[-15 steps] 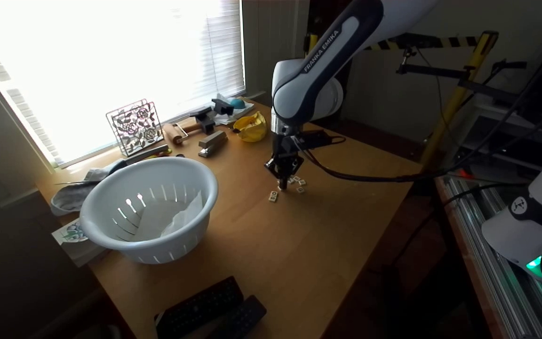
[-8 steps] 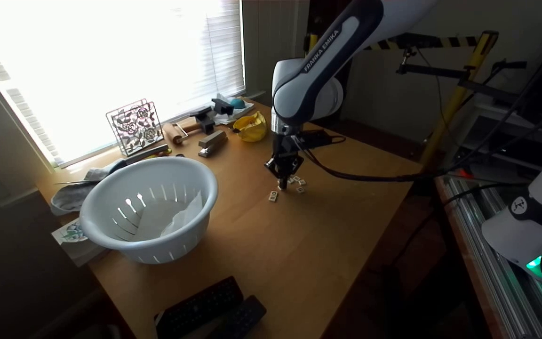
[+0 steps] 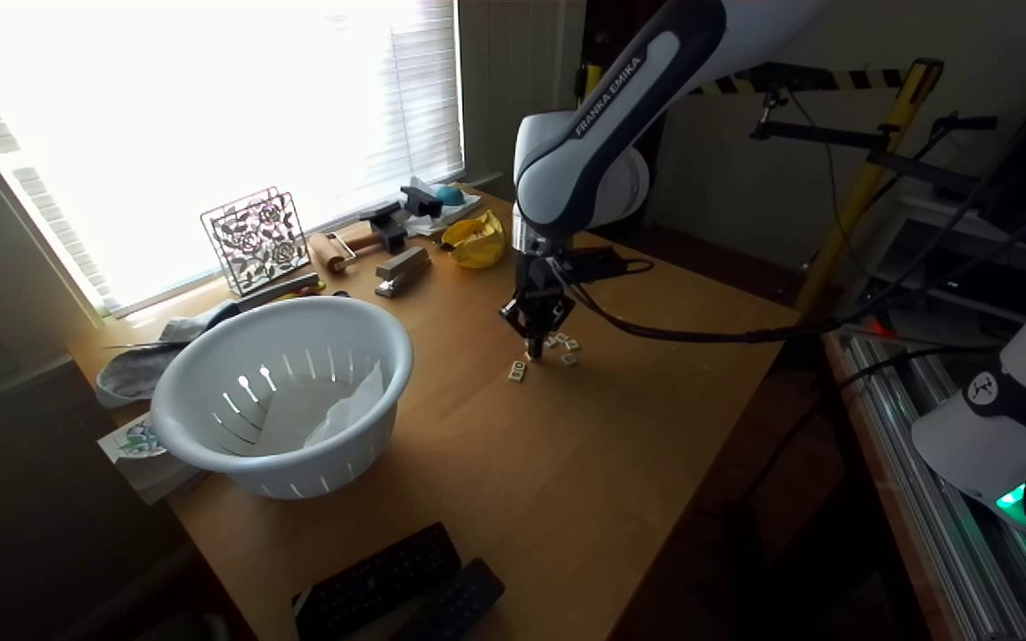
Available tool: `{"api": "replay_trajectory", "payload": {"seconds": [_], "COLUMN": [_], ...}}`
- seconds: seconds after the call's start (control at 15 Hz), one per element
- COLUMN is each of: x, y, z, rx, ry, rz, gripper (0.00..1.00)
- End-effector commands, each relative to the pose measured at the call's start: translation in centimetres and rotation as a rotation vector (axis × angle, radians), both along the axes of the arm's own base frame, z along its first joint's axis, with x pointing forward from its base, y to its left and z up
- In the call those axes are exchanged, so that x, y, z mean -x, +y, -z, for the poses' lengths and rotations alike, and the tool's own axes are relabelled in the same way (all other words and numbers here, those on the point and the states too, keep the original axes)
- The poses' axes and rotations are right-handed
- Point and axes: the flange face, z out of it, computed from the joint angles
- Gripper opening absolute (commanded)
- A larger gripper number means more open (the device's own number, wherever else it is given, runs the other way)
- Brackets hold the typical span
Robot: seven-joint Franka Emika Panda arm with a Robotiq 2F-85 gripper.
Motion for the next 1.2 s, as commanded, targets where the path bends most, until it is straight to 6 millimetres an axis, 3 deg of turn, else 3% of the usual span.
{"api": "replay_trajectory", "payload": {"seconds": [0.0,1.13], "x": [-0.6,-1.6], "y": [0.4,-0.2], "z": [0.5,0.8], "rx": [-0.011,-0.032], "ry": [0.015,0.072], "rz": [0.077,0.382], "gripper": [0.00,0.00]}}
